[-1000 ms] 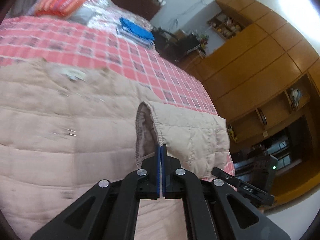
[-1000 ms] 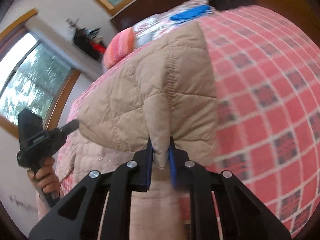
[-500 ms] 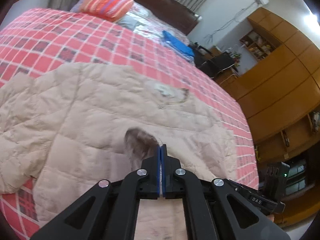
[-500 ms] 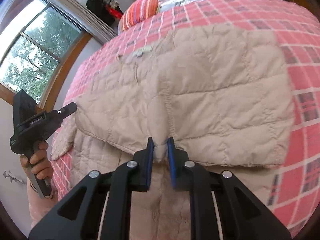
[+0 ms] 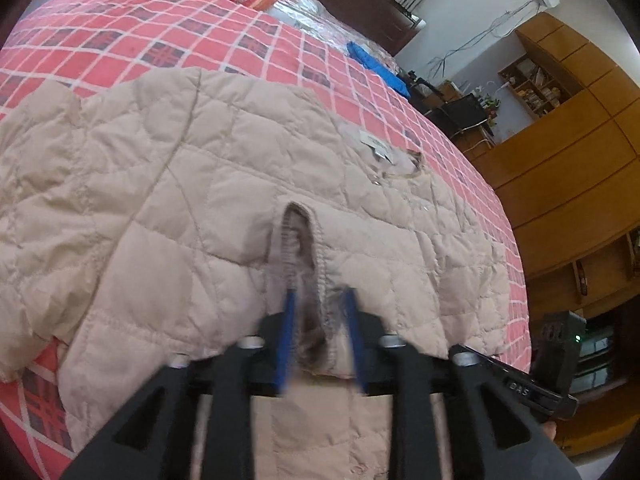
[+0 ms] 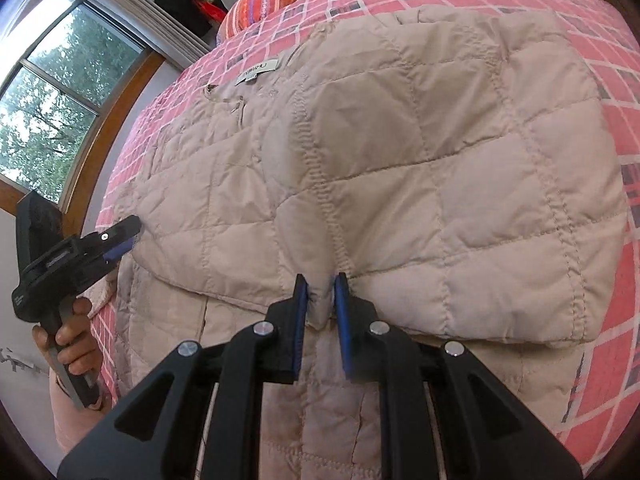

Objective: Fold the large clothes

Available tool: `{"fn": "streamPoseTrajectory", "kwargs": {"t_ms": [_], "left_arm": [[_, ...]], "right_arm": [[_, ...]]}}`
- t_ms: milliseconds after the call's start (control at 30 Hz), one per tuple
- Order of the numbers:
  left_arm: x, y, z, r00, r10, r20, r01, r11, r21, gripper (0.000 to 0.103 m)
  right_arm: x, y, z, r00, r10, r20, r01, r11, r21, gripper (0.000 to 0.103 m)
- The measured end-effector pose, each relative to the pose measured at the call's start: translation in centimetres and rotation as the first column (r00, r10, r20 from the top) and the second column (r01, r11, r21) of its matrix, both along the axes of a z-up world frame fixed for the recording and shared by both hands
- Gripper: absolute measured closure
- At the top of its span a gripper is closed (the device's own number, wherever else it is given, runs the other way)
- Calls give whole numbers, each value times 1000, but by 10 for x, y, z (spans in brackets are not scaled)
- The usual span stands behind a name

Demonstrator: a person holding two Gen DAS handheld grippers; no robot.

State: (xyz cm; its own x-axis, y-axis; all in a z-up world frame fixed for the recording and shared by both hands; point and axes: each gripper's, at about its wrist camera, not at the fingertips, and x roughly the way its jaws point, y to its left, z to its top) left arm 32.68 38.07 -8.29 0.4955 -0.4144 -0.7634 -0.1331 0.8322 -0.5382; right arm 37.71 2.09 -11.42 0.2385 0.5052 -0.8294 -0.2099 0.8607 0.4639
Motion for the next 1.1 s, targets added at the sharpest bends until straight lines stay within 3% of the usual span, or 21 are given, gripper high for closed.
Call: {"fn": "streamPoseTrajectory", "kwargs": {"t_ms": [133,200,300,467,633,800,933,1000,1100], "left_arm": [[-3,-16,-2,1000,-23,-5,23,1000,15,65],[-2,-22,-3,999,-32,-13,33,999,19,94],[-2,-24,-3,1000,-9,-15,10,1000,30,100],[-5,-8,14,998,26,49,-28,998,48,101],[8,-8,-16,999,-3,-51,9,994,110,100],[9,-6,-32,998,-1,-67,6,996,88,99],[3,-2,-21,997,25,-68,-19,996,88,95],[-8,2,-3,998,50,-25,-47,993,109,84],[-19,-6,19,998,39,53,-47,985,163,75]], "right_arm": [[-8,5,18,999,12,44,-10,999,-31,84],[-11,-4,30,998,-1,57,2,1000,-17,84],[-11,-26,47,995,-46,89,48,999,-17,84],[-5,-61,52,990,-110,85,113,993,-22,84],[6,-68,17,991,-135,7,135,989,-65,86],[11,-65,-5,991,-137,-11,136,988,-67,90],[11,-63,3,989,-146,-21,143,985,-99,90],[7,-55,19,990,-142,18,143,984,-110,83],[-5,-37,41,993,-91,70,97,991,-90,83]]}}
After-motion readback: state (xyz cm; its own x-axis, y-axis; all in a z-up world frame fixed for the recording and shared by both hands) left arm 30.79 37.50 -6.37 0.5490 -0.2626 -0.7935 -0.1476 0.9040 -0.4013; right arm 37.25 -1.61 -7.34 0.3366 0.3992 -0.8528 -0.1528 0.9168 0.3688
